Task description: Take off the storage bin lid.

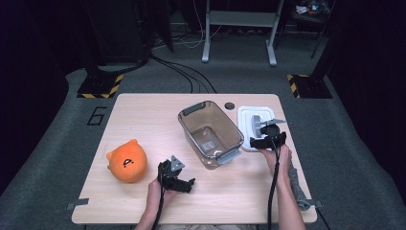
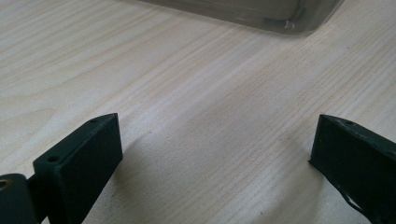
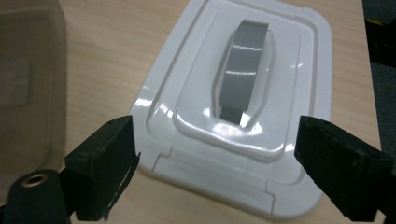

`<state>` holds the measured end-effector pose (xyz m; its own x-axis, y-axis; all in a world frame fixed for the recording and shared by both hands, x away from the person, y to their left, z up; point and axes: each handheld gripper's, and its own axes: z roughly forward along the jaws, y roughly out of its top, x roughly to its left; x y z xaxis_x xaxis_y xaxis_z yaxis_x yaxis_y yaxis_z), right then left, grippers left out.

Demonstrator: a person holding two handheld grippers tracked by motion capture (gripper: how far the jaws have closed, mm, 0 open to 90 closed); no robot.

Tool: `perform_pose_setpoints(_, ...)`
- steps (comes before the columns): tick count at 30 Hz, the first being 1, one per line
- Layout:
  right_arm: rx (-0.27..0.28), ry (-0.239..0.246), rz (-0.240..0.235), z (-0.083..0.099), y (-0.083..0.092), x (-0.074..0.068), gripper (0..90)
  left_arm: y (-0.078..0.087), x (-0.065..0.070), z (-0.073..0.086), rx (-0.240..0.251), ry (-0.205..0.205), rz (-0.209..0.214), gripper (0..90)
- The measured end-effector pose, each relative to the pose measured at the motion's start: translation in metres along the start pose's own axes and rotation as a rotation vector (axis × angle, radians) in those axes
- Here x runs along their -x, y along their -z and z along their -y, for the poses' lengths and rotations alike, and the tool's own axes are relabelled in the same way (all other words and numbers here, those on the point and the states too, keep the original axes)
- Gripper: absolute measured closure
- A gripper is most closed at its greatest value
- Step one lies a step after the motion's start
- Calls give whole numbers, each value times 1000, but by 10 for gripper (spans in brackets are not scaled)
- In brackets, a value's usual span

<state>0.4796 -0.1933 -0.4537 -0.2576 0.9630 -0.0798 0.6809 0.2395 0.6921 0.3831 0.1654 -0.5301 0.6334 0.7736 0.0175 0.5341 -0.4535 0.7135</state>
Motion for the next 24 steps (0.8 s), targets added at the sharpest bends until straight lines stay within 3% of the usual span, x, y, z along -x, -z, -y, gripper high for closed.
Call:
perform_pose_setpoints(8, -2, 42, -22, 23, 20, -14, 52, 0, 0, 0, 0, 7, -3, 15)
perform_pose_setpoints(11, 5, 71, -41, 40, 27, -24, 41, 0, 0, 0, 0, 14, -5, 15)
perform_pose_setpoints(24, 37, 108, -142, 84, 32, -60, 3, 2, -3, 1, 8, 6, 1, 0)
